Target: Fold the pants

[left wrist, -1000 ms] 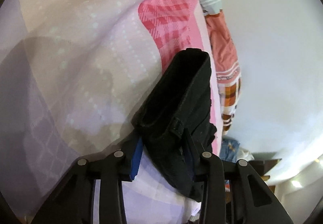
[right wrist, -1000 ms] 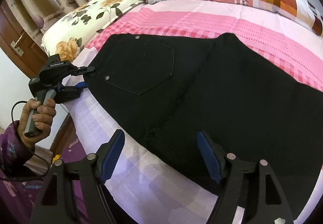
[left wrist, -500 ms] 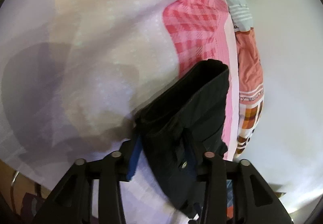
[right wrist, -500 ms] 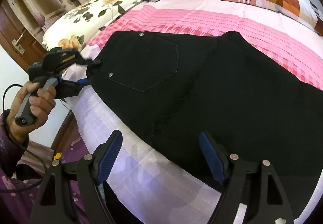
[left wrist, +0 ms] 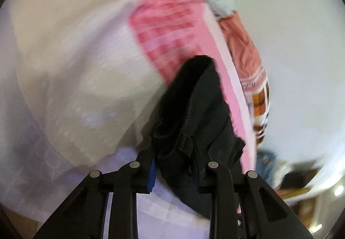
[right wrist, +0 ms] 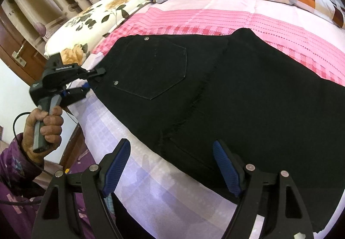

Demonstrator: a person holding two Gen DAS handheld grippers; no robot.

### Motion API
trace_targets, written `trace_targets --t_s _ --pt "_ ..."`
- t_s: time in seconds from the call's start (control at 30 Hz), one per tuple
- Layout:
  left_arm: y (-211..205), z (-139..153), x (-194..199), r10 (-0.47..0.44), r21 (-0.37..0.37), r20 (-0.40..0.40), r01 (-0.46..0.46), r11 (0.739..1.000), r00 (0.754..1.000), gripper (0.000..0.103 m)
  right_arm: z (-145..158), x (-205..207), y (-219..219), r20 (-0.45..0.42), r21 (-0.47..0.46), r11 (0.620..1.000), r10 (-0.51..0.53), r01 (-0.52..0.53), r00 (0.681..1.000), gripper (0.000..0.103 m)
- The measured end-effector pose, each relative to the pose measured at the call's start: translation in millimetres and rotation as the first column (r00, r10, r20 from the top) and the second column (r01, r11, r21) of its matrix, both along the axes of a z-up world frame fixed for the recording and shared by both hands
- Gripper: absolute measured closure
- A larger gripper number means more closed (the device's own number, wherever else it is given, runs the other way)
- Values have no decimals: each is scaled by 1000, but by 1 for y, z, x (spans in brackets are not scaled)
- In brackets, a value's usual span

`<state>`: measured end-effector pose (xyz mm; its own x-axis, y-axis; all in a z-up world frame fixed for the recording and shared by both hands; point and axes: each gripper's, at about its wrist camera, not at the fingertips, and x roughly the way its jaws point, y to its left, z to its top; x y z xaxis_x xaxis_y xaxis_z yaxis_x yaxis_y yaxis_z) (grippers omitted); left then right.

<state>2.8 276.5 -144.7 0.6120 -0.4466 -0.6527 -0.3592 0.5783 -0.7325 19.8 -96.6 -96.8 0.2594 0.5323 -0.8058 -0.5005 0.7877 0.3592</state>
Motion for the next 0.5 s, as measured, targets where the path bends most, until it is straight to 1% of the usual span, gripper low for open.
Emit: trace_targets --t_s 0.07,0.1,0.13,0.3,0.37,0.43,0.5 --pt "-14 22 1 -58 104 55 52 993 997 78 2 0 -1 10 7 1000 -5 4 1000 27" --pt "-23 35 2 -94 160 86 79 984 992 78 3 0 -2 16 11 1000 -9 9 1000 27" --pt "-32 46 3 -125 197 115 100 975 985 78 3 0 -3 18 14 1000 -14 13 1000 27" --pt "-57 75 8 -190 246 189 141 959 963 78 3 6 -15 -6 67 996 -58 58 998 27" --pt "-66 82 11 -207 250 206 153 956 956 78 4 9 -23 -22 107 991 -80 82 997 27" --pt "-71 90 10 -218 247 221 162 955 951 78 5 13 -33 -49 167 979 -110 117 993 27" --pt "-81 98 9 -237 254 238 175 951 942 78 4 18 -46 -89 236 958 -146 163 985 27"
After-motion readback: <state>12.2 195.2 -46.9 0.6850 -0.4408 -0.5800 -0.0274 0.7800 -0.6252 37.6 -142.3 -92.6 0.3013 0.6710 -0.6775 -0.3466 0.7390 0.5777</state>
